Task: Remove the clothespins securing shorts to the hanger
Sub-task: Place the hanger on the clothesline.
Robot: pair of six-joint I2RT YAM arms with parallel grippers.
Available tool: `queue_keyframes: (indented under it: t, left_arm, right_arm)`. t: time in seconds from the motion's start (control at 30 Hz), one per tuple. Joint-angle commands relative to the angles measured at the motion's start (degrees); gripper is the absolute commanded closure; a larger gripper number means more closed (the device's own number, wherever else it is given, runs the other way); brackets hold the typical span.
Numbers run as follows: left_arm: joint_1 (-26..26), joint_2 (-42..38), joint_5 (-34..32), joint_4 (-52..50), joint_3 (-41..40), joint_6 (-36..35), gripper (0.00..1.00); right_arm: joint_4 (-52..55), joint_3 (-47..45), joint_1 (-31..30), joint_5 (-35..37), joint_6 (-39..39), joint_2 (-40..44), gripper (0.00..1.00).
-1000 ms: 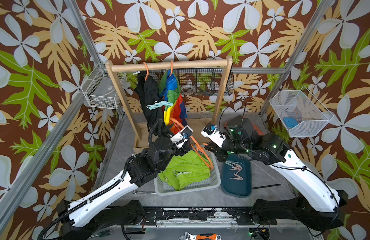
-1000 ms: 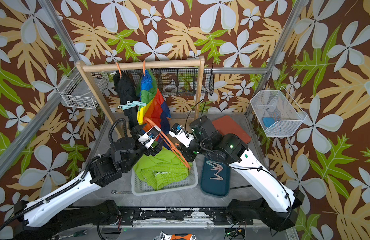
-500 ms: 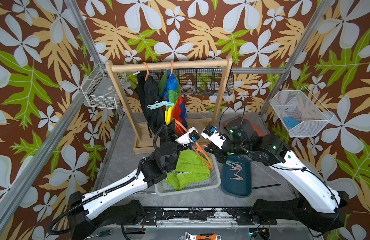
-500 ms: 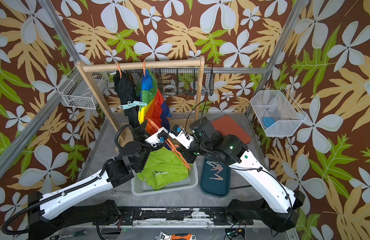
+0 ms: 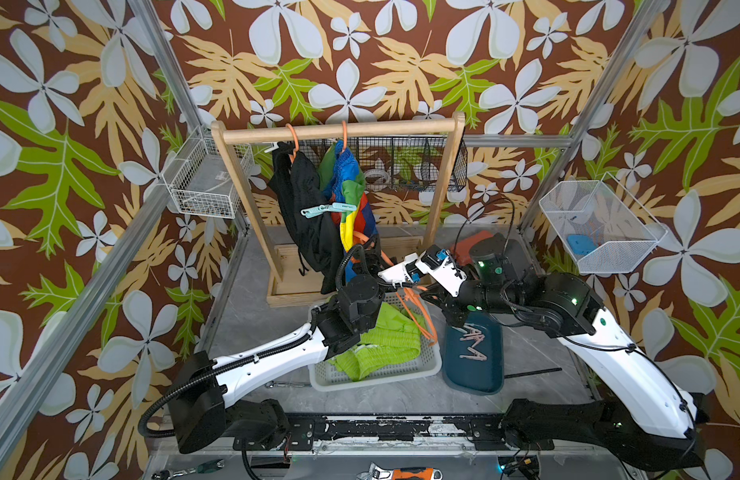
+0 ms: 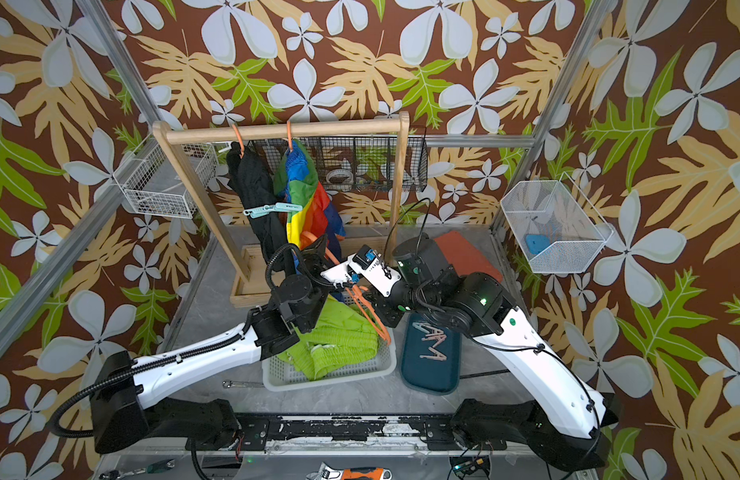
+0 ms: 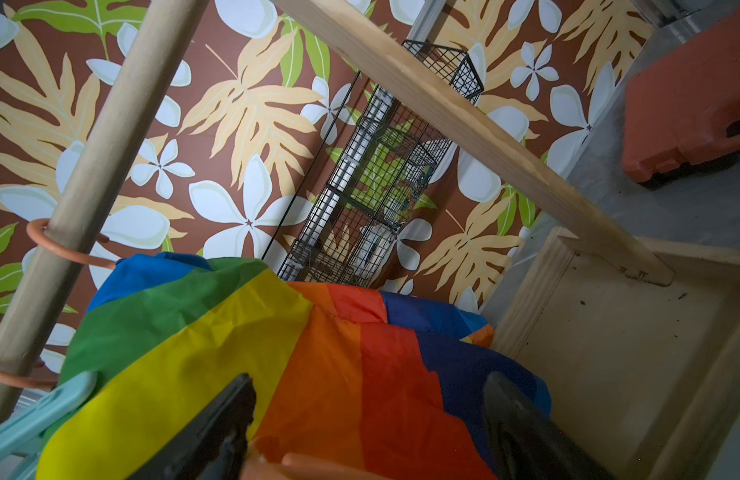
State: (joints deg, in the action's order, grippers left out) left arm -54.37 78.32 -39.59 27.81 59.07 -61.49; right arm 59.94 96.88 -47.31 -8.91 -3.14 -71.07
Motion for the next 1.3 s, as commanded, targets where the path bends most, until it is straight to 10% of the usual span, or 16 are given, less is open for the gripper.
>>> queue_keyframes:
  t: [0.0,0.37,0.77,1.03,1.27]
  left_arm:
    - [0.1,2.1,3.0,3.3,2.0,0.7,0.22]
    - [0.7,4.3,4.0,2.5,2.1,5.3,1.00]
    - [3.1,0.7,6.6,0.8,-0.1,10.2,1.00]
    - [5.4,0.9,7.9,-3.1,1.4,14.0,1.00]
    - [6.8,1.7,9.2,-5.9,2.8,16.0,1.00]
  right_arm:
    - [2.1,1.1,0.0,3.3,1.3,0.6,1.00]
    - [2.3,4.8,1.9,10.3,2.1,0.7,1.00]
    - [0.4,6.5,3.2,11.5,1.2,-1.4,0.99]
    - [-0.3,9.6,3.3,13.5,1.2,-0.1,0.16]
    - [4.8,11.9,3.3,14.2,1.5,3.9,0.07]
